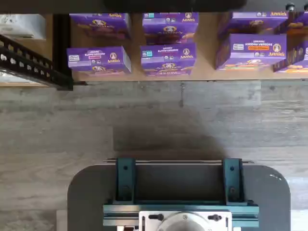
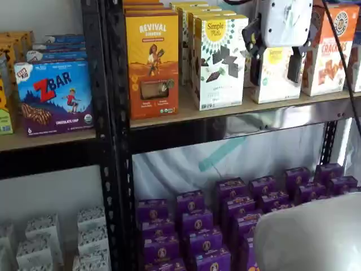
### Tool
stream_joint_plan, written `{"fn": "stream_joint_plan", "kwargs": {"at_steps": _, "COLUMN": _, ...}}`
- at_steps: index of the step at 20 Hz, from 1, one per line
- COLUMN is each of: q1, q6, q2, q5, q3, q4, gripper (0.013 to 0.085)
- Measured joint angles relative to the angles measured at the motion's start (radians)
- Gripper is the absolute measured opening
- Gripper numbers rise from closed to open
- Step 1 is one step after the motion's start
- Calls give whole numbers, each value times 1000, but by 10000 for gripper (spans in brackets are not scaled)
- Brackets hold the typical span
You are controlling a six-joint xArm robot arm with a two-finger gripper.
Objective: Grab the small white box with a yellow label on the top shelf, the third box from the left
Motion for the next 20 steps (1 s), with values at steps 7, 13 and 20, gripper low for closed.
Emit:
{"fn": "stream_joint_plan", "kwargs": {"at_steps": 7, "q1": -20, "q6": -12, "q2": -26, "q5": -50, "q3": 24, "q4": 24, "gripper": 850}}
{"fn": "stream_joint_plan", "kwargs": {"at_steps": 13, "q1": -41, "q6": -49, "q2": -13, "q5": -122, "q3": 33, "q4": -28, "gripper": 850}}
{"fn": "stream_joint_plan", "kwargs": {"at_steps": 20, "q1": -192, "q6": -195, "q2": 64, "q5": -279, "q3": 23, "q4": -23, "gripper": 850}}
